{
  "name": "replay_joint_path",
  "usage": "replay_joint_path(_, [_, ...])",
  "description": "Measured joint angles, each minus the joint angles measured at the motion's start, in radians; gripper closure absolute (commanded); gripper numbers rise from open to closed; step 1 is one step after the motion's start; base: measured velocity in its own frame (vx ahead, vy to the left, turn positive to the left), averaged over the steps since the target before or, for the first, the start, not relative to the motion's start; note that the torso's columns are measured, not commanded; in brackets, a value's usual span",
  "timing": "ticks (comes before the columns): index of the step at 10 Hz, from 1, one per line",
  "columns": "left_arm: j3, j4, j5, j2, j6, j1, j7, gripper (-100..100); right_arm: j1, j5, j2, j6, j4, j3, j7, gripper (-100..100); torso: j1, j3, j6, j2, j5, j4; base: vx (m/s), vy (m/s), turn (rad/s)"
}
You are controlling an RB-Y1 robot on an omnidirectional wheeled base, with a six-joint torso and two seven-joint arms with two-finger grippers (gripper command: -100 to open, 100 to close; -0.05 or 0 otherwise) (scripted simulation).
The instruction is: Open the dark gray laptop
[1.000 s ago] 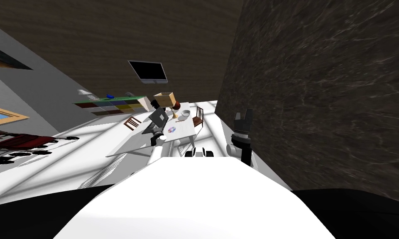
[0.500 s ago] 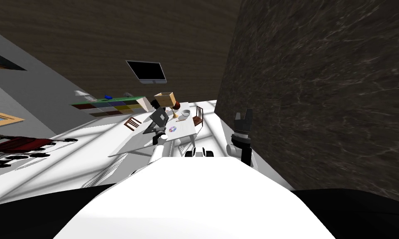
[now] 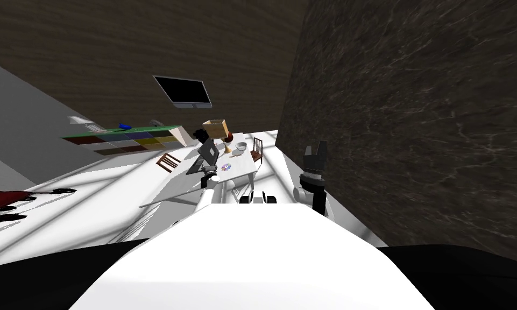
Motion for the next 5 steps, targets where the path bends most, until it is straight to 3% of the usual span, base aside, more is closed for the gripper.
replay_joint_path(2, [0.003,0.036,0.004,0.025,-0.015,-0.005,0.019,-100,0.0,0.0,0.0,0.0,0.0,0.0,0.0,0,0.005,0.001,-0.001,0.002,0.002,0.0,-0.01,-0.011,-0.144])
replay_joint_path(4, [0.034,0.066,0.018,0.059,-0.021,-0.01,0.031,-100,0.0,0.0,0.0,0.0,0.0,0.0,0.0,0,0.007,0.002,-0.001,0.003,0.002,0.001,-0.02,-0.005,-0.23])
replay_joint_path(5, [0.044,0.081,0.024,0.077,-0.021,-0.01,0.039,-100,0.0,0.0,0.0,0.0,0.0,0.0,0.0,0,0.007,0.002,-0.001,0.003,0.002,0.001,-0.009,0.001,-0.025])
